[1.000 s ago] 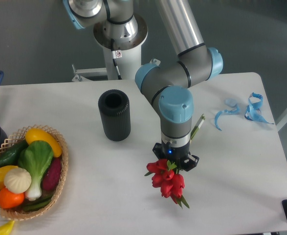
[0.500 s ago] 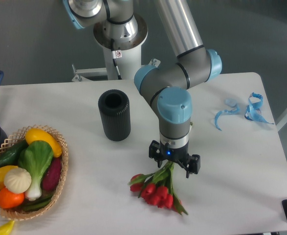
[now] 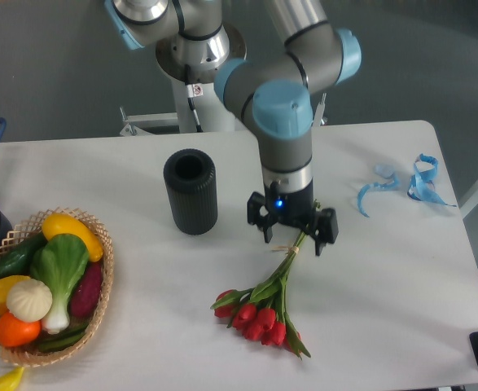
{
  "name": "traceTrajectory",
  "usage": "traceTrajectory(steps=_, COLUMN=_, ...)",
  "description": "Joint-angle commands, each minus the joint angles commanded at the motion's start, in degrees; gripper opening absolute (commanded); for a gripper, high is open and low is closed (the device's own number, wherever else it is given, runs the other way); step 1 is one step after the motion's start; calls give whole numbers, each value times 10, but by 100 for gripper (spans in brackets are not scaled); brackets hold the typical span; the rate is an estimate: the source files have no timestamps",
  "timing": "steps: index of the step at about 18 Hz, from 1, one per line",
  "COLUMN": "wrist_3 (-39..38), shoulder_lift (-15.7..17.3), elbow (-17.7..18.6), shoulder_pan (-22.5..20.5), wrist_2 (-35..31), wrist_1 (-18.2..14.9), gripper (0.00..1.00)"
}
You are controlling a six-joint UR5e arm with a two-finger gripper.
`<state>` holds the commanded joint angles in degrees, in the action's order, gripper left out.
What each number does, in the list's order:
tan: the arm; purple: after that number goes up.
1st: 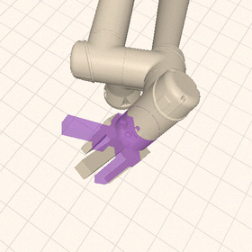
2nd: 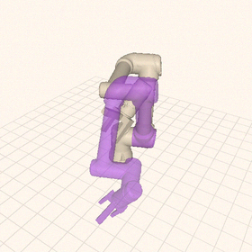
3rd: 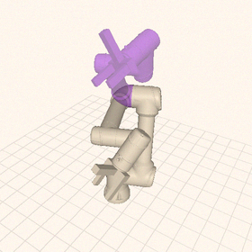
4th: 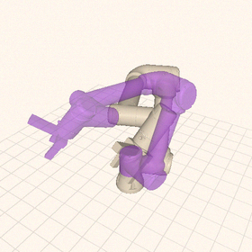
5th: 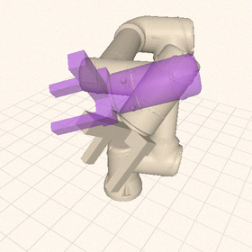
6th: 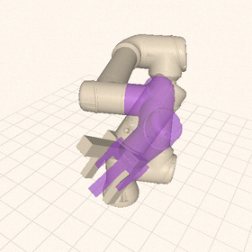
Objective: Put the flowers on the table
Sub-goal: 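Open the gripper to release the tulips and lift it up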
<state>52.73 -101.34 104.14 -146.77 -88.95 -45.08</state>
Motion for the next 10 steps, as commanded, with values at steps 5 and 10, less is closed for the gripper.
traceTrajectory(steps=5, wrist_3=180, shoulder_lift=31, elbow=33, shoulder_pan=-45, wrist_2=0, wrist_1=-46, gripper=100)
traceTrajectory(steps=10, wrist_3=245, shoulder_lift=39, elbow=65, shoulder_pan=-64, wrist_2=2, wrist_1=-61, gripper=100)
